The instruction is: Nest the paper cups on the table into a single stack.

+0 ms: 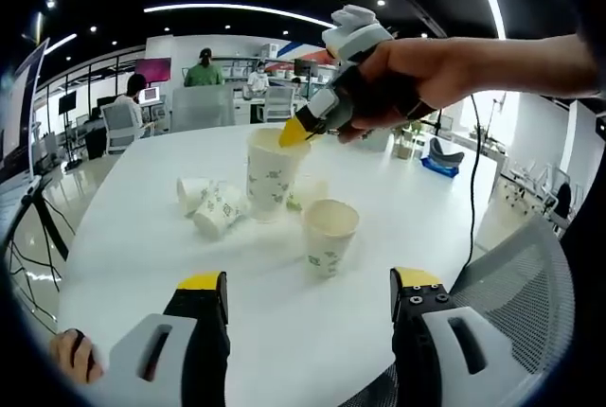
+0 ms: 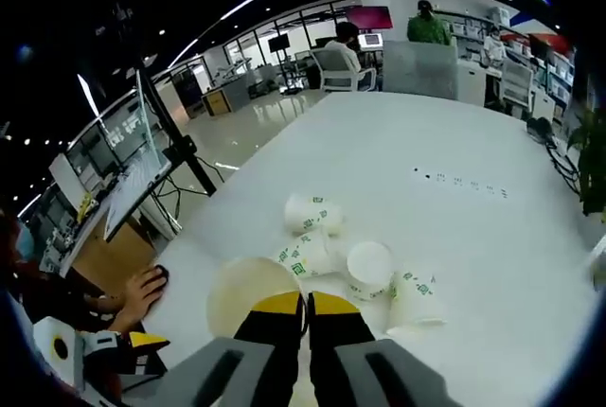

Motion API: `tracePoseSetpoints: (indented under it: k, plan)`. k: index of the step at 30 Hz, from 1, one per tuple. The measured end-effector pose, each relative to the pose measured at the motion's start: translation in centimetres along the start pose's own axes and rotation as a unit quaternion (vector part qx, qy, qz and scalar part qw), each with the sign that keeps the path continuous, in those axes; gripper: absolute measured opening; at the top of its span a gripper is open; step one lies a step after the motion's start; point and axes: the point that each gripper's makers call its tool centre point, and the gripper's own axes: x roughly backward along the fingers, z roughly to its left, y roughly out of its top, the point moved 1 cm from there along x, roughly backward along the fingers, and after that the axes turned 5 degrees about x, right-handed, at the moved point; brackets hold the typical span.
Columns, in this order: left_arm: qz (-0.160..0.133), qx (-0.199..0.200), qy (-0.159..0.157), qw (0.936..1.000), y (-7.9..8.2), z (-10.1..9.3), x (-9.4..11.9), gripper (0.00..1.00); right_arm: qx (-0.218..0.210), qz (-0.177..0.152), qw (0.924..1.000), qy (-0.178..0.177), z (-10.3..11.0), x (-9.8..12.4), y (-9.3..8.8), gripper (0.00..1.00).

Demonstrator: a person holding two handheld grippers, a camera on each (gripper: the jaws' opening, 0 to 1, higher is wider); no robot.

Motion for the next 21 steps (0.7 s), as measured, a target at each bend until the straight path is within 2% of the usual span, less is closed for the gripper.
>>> tracePoseSetpoints:
  k: [9,21]
  plan:
    - [0.001,0.001,0.000,1.0000,-0.3,0.2,-0.1,0.68,-0.002,-0.006,0.9999,-0.011,-0.7,2.9,-0.6,0.00]
    - [0.004,-0.006,-0.004,1.0000,-0.5,0.1,-0.2,0.69,0.005,-0.004,0.9999,-0.016,-0.9,4.2,-1.6,0.00]
